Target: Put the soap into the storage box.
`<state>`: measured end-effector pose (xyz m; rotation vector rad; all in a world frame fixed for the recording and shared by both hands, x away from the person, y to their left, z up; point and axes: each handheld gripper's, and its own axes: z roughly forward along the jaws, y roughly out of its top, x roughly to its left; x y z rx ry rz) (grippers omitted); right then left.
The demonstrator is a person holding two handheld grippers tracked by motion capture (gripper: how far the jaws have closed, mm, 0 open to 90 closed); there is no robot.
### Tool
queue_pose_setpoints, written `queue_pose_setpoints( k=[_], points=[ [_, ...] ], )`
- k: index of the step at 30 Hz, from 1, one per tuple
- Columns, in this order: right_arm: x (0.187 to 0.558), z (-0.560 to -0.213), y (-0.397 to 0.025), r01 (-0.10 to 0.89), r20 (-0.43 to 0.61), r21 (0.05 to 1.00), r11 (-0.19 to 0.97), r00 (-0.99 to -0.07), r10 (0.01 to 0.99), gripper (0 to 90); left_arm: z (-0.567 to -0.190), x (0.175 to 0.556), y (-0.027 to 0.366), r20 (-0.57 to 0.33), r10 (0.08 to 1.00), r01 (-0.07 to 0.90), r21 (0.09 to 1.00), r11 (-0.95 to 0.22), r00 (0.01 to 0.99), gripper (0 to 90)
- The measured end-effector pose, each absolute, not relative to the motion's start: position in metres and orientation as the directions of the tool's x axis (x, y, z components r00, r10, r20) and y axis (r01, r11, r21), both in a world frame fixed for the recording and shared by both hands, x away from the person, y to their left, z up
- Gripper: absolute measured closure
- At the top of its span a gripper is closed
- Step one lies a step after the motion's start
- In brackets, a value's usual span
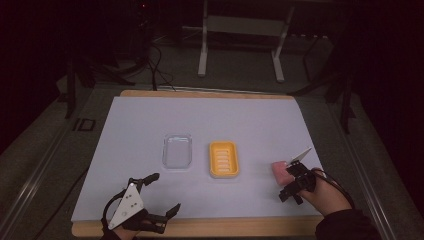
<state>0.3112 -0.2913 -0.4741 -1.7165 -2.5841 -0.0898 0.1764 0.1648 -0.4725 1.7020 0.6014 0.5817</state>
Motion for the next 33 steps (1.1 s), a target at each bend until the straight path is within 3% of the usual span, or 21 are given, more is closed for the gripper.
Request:
queue_pose_setpoints(
  k=[7, 12, 17, 33],
  points=[
    [0.319, -0.477, -0.290, 0.906, 0.002, -0.074, 0.418, -0.419, 0.908, 15.7, -0.472, 0.176, 0.164, 0.058, 0.665, 0.088, 0.979, -0.185, 0.745, 0.5],
    [0.323, -0.476, -0.286, 0.885, -0.018, -0.069, 0.460, -0.462, 0.886, 15.0, -0.472, 0.176, 0.165, 0.058, 0.663, 0.090, 0.978, -0.186, 0.746, 0.5],
    [0.330, -0.476, -0.287, 0.920, -0.049, -0.113, 0.375, -0.382, 0.923, 18.3, -0.472, 0.176, 0.164, 0.055, 0.662, 0.091, 0.979, -0.185, 0.747, 0.5],
    [0.358, -0.467, -0.277, 0.963, -0.015, 0.014, 0.270, -0.270, 0.963, 20.8, -0.472, 0.176, 0.164, 0.054, 0.661, 0.092, 0.979, -0.184, 0.748, 0.5]
  ],
)
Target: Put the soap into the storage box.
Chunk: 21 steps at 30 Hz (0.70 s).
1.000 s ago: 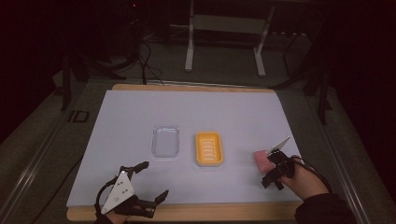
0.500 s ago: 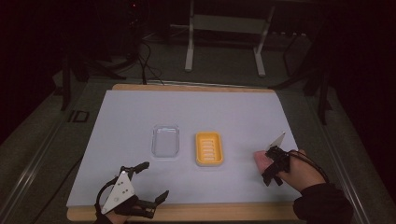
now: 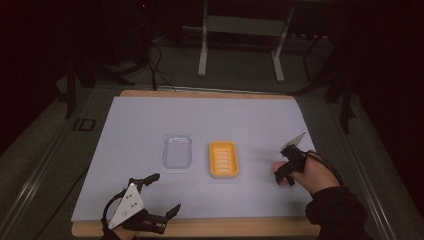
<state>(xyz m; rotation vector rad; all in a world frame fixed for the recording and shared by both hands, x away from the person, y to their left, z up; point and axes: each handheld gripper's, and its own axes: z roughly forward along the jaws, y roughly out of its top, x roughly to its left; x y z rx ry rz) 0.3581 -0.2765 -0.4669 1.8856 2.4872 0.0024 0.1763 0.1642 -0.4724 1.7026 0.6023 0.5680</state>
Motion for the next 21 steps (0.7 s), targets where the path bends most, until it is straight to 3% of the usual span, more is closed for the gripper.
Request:
queue_pose_setpoints(
  k=[13, 21],
  points=[
    [0.374, -0.472, -0.274, 0.960, -0.014, 0.118, 0.256, -0.256, 0.967, 23.0, -0.472, 0.176, 0.164, 0.053, 0.660, 0.093, 0.979, -0.184, 0.749, 0.5],
    [0.379, -0.482, -0.275, 0.961, -0.012, 0.124, 0.246, -0.247, 0.969, 28.6, -0.472, 0.176, 0.164, 0.052, 0.659, 0.094, 0.978, -0.185, 0.750, 0.5]
  ],
)
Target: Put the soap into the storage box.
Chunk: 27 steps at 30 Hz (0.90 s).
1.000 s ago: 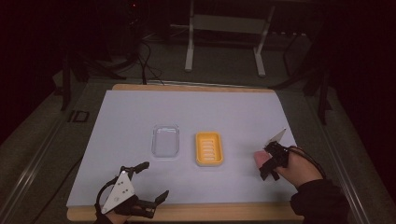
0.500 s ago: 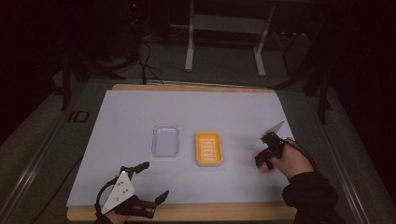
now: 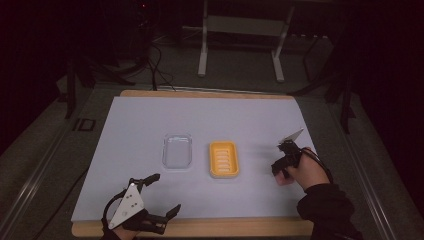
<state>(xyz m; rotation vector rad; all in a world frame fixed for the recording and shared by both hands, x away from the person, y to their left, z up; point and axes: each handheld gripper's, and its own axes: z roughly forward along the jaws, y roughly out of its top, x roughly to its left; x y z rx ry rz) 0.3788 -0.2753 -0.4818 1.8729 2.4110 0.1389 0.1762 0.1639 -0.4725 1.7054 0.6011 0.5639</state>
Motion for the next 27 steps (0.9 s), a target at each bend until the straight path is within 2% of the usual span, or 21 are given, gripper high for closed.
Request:
queue_pose_setpoints(
  k=[7, 14, 22, 27],
  points=[
    [0.380, -0.490, -0.273, 0.961, -0.032, 0.099, 0.258, -0.256, 0.966, 36.2, -0.472, 0.176, 0.164, 0.053, 0.658, 0.094, 0.978, -0.187, 0.751, 0.5],
    [0.380, -0.498, -0.269, 0.962, -0.059, 0.067, 0.263, -0.260, 0.964, 36.1, -0.472, 0.176, 0.164, 0.055, 0.657, 0.094, 0.977, -0.190, 0.751, 0.5],
    [0.381, -0.497, -0.271, 0.983, -0.033, 0.053, 0.173, -0.172, 0.985, 37.6, -0.473, 0.177, 0.164, 0.057, 0.657, 0.095, 0.976, -0.194, 0.752, 0.5],
    [0.381, -0.494, -0.273, 0.983, -0.023, 0.066, 0.171, -0.170, 0.985, 37.7, -0.473, 0.177, 0.164, 0.056, 0.657, 0.096, 0.976, -0.193, 0.752, 0.5]
  ],
)
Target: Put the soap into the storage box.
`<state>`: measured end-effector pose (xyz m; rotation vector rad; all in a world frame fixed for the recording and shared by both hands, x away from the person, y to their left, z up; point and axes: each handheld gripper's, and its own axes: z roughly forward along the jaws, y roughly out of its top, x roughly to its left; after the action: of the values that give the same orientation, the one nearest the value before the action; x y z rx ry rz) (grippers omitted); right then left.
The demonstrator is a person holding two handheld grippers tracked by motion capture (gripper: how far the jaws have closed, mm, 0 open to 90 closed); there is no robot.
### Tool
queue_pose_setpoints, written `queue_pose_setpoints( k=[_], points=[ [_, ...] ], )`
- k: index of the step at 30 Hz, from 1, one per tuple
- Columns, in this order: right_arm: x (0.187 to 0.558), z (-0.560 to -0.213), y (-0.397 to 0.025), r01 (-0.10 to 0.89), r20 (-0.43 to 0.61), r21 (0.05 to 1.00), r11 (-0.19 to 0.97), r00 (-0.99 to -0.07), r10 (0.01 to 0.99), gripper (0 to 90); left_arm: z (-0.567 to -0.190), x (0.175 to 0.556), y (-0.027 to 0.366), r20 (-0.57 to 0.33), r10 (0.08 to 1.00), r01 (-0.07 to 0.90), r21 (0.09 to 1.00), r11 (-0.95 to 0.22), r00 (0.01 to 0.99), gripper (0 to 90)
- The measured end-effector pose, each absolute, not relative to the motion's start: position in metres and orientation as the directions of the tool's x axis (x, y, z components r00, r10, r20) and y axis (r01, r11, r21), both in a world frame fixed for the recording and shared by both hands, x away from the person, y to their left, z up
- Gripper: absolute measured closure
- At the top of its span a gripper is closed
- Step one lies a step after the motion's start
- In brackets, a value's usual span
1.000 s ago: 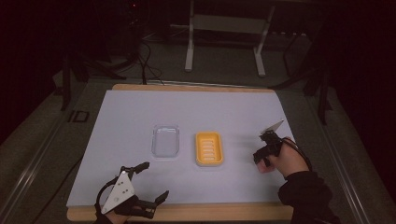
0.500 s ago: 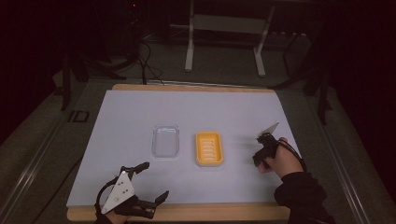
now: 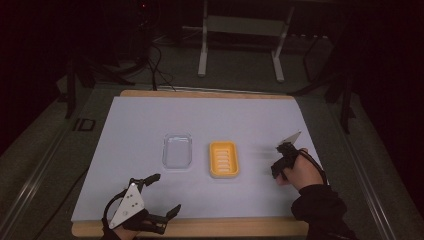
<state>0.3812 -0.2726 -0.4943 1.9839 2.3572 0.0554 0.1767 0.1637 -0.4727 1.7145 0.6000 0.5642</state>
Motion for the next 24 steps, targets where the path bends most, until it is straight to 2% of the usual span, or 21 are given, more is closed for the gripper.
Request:
queue_pose_setpoints(
  k=[10, 24],
  points=[
    [0.381, -0.473, -0.272, 0.982, 0.013, 0.129, 0.140, -0.143, 0.990, 37.8, -0.473, 0.177, 0.164, 0.057, 0.657, 0.094, 0.977, -0.193, 0.752, 0.5],
    [0.383, -0.442, -0.257, 0.982, 0.013, 0.130, 0.140, -0.143, 0.990, 37.8, -0.473, 0.177, 0.164, 0.058, 0.659, 0.094, 0.977, -0.192, 0.750, 0.5]
  ],
)
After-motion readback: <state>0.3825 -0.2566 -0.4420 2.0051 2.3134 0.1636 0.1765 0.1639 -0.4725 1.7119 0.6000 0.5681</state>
